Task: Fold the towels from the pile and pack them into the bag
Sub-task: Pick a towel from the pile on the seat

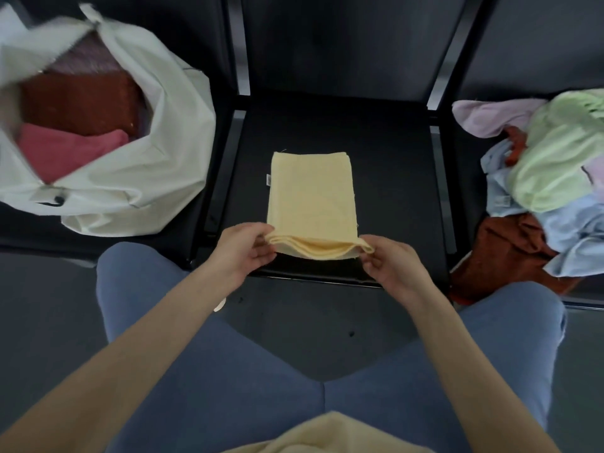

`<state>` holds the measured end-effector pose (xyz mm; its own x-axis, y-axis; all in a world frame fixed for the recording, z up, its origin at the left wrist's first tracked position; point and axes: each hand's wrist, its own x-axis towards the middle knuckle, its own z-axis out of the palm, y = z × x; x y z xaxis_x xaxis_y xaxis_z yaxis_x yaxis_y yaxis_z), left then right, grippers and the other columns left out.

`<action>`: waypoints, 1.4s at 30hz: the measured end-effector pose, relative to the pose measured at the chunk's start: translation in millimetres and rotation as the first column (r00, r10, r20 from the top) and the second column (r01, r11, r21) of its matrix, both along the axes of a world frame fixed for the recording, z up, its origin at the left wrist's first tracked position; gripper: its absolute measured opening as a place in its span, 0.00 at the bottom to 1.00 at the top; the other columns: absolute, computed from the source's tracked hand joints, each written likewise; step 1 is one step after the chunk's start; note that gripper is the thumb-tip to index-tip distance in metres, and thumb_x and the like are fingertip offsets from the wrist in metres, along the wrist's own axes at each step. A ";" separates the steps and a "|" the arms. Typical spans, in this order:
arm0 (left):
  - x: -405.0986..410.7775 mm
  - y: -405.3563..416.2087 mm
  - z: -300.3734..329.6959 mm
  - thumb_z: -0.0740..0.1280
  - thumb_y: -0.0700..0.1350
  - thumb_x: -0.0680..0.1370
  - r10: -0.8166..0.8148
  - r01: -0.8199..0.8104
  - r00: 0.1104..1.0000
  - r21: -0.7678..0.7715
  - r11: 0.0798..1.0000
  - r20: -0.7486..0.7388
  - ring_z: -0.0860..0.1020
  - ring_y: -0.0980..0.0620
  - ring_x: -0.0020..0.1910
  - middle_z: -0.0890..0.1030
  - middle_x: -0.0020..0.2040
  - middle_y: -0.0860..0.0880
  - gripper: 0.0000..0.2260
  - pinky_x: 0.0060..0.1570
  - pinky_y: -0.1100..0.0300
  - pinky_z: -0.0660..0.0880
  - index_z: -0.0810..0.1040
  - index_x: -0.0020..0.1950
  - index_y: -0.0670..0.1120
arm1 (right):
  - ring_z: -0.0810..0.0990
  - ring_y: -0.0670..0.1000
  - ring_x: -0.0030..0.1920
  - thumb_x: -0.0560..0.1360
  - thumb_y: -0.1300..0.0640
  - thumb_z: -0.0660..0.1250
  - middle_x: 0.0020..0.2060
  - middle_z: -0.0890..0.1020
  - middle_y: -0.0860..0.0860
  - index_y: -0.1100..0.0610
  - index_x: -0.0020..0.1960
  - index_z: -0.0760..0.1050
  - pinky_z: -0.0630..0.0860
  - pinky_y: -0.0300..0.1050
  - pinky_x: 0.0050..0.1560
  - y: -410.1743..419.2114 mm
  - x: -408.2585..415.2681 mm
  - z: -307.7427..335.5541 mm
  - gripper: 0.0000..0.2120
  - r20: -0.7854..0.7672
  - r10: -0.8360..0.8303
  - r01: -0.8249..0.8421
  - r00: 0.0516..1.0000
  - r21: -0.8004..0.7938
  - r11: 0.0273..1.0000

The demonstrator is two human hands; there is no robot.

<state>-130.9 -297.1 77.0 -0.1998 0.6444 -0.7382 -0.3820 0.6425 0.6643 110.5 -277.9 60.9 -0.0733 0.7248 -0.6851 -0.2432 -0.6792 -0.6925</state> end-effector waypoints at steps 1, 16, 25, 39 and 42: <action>0.1 8.1 -0.1 0.65 0.36 0.76 0.074 -0.070 0.990 -0.038 0.997 0.118 0.78 0.52 0.31 0.78 0.39 0.43 0.02 0.32 0.61 0.79 0.77 0.48 0.38 | 0.79 0.47 0.35 0.75 0.65 0.67 0.37 0.82 0.56 0.67 0.51 0.78 0.77 0.37 0.37 8.3 -1.8 -0.4 0.07 -0.065 -0.069 0.067 0.995 -0.036 0.997; 8.3 40.6 -52.0 0.67 0.37 0.76 -0.143 0.222 0.913 0.171 0.960 -0.381 0.81 0.50 0.51 0.81 0.53 0.44 0.20 0.55 0.55 0.78 0.71 0.68 0.42 | 0.82 0.53 0.51 0.74 0.64 0.69 0.52 0.80 0.57 0.57 0.65 0.65 0.80 0.44 0.49 48.1 -26.1 -33.0 0.23 0.252 0.056 -0.113 0.966 0.220 0.969; -22.7 5.9 -85.6 0.73 0.34 0.65 -0.142 0.919 -0.168 -0.207 0.336 -0.975 0.81 0.44 0.47 0.83 0.48 0.44 0.11 0.48 0.53 0.79 0.83 0.47 0.39 | 0.68 0.51 0.64 0.72 0.62 0.68 0.63 0.73 0.49 0.58 0.65 0.72 0.65 0.44 0.62 22.7 1.1 -70.3 0.21 0.975 0.166 -0.926 0.151 0.081 0.369; -26.3 -5.0 -40.0 0.72 0.41 0.66 -0.430 0.856 0.195 -0.061 0.514 -0.881 0.79 0.56 0.39 0.82 0.38 0.55 0.07 0.43 0.57 0.77 0.82 0.43 0.48 | 0.80 0.48 0.43 0.68 0.63 0.72 0.39 0.82 0.46 0.57 0.45 0.82 0.76 0.39 0.45 19.9 24.1 -44.7 0.06 0.802 0.278 -0.746 0.528 0.282 0.604; -29.6 -3.0 -25.4 0.73 0.47 0.65 -0.493 0.834 0.322 -0.004 0.551 -0.809 0.81 0.55 0.42 0.83 0.41 0.55 0.10 0.45 0.59 0.78 0.83 0.44 0.49 | 0.80 0.45 0.40 0.70 0.65 0.71 0.38 0.83 0.49 0.58 0.43 0.82 0.76 0.34 0.43 23.9 27.6 -30.4 0.05 0.669 0.323 -0.664 0.669 0.344 0.663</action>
<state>-160.6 -300.1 51.5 0.1426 0.9506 -0.2756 0.7107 0.0955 0.6970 138.1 -254.0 30.6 -0.3023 0.9197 -0.2506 0.5191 -0.0616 -0.8525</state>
